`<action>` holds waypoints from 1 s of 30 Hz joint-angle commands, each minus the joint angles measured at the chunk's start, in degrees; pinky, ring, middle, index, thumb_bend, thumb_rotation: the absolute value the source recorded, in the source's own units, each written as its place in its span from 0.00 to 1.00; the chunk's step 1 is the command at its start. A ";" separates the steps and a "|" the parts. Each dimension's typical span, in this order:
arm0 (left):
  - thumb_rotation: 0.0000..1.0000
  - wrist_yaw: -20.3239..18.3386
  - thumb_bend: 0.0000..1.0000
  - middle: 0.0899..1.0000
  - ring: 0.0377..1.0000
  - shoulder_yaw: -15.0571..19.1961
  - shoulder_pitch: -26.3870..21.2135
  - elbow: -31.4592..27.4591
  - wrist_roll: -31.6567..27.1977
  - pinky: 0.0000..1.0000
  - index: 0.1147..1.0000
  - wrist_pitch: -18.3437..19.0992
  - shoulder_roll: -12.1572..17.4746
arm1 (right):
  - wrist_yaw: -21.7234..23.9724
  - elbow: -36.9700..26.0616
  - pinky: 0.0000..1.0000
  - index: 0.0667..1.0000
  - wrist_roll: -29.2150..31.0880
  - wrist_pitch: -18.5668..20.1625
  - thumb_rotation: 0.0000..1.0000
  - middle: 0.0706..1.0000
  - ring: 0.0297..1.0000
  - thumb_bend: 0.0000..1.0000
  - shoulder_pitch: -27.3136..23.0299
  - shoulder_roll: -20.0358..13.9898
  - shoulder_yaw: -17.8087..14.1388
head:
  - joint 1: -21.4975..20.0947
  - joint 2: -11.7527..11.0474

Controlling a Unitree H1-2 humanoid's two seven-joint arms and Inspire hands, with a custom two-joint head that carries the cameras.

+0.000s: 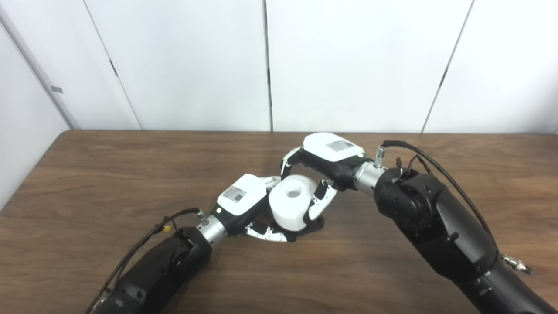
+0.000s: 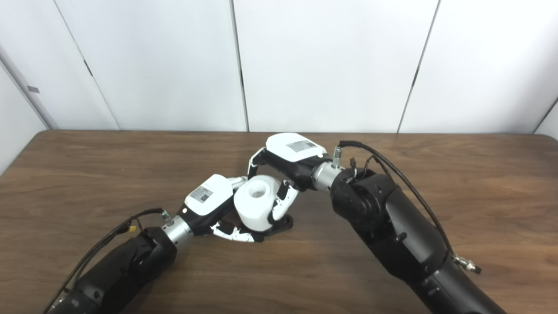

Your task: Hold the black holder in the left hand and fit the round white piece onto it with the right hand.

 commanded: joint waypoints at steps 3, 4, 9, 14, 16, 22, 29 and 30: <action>0.07 -3.47 0.52 0.80 0.84 -1.78 0.19 1.21 3.50 0.71 0.42 0.86 -0.25 | 1.11 -1.12 0.71 0.44 0.06 -1.59 0.14 0.77 0.80 0.52 -1.54 -0.09 0.10 | 0.20 0.20; 0.07 -3.48 0.52 0.80 0.84 -1.77 0.21 1.13 3.53 0.71 0.42 0.86 -0.21 | 1.14 -1.05 0.71 0.44 0.09 -1.70 0.14 0.77 0.80 0.52 -1.51 -0.11 0.12 | 0.20 0.20; 0.07 -4.18 0.52 0.80 0.84 -1.59 0.49 0.56 3.16 0.71 0.42 1.27 -0.02 | 1.19 -0.88 0.71 0.44 0.14 -1.29 0.14 0.77 0.79 0.52 -1.02 -0.19 -0.09 | 0.13 0.31; 0.07 -3.65 0.52 0.79 0.84 -1.45 0.59 0.76 3.24 0.70 0.42 1.02 0.08 | 0.90 -0.37 0.71 0.45 -0.24 -1.45 0.14 0.77 0.79 0.52 -0.90 -0.51 -0.22 | 0.14 0.40; 0.07 -3.95 0.52 0.79 0.84 -1.37 0.71 0.46 3.19 0.70 0.42 1.30 0.17 | 0.78 -0.17 0.70 0.45 -0.10 -1.64 0.14 0.77 0.79 0.52 -0.86 -0.70 -0.42 | 0.14 0.45; 0.07 -4.84 0.52 0.79 0.83 -1.22 0.77 0.19 3.06 0.70 0.42 1.83 0.39 | -0.16 0.32 0.71 0.45 0.28 -1.88 0.14 0.76 0.80 0.52 -0.50 -1.05 -1.56 | -0.24 0.53; 0.07 -5.43 0.52 0.78 0.84 -0.65 0.90 0.07 2.38 0.71 0.42 1.44 0.66 | -3.03 0.07 0.71 0.45 2.28 -2.18 0.14 0.76 0.80 0.52 2.33 -1.50 -5.08 | -0.42 0.60; 0.07 -5.45 0.52 0.78 0.83 -0.56 0.93 0.09 2.39 0.71 0.42 1.40 0.71 | -3.45 -0.02 0.71 0.45 2.46 -2.22 0.14 0.76 0.79 0.52 2.86 -1.49 -5.55 | -0.51 0.59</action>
